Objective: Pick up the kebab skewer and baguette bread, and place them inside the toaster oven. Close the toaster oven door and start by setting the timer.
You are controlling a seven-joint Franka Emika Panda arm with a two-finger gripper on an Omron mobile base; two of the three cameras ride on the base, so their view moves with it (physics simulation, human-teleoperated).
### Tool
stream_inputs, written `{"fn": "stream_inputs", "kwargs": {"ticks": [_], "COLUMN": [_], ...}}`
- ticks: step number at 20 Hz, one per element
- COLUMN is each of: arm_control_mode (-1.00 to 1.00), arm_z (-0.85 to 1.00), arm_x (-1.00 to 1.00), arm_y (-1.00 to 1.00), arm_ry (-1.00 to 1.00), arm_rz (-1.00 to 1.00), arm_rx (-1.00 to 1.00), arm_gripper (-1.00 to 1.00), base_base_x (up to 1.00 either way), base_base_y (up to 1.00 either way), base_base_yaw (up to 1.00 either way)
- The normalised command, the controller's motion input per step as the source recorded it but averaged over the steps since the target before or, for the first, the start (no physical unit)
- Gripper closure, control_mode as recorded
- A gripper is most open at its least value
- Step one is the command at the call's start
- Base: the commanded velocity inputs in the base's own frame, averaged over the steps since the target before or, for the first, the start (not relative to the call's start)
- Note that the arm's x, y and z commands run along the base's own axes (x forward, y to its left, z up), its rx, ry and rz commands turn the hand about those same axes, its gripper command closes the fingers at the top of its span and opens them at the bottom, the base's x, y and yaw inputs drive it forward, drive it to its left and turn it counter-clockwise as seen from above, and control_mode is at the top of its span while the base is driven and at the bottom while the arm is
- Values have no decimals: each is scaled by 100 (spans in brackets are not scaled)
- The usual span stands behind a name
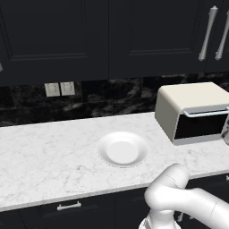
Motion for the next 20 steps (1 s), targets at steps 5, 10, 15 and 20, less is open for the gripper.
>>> {"fn": "stream_inputs", "kwargs": {"ticks": [5, 10, 15, 20], "arm_control_mode": [-100, -100, -100, -100], "arm_z": [27, 23, 0, 0], "arm_x": [6, 0, 0, 0], "arm_y": [-4, 0, 0, -2], "arm_ry": [10, 9, 1, 1], "arm_rz": [0, 0, 0, 0], "arm_rx": [4, 4, 4, 3], "arm_gripper": [100, 100, 100, 100], "base_base_x": [0, 0, 0, 0], "base_base_y": [0, 0, 0, 0], "base_base_yaw": [0, 0, 0, 0]}}
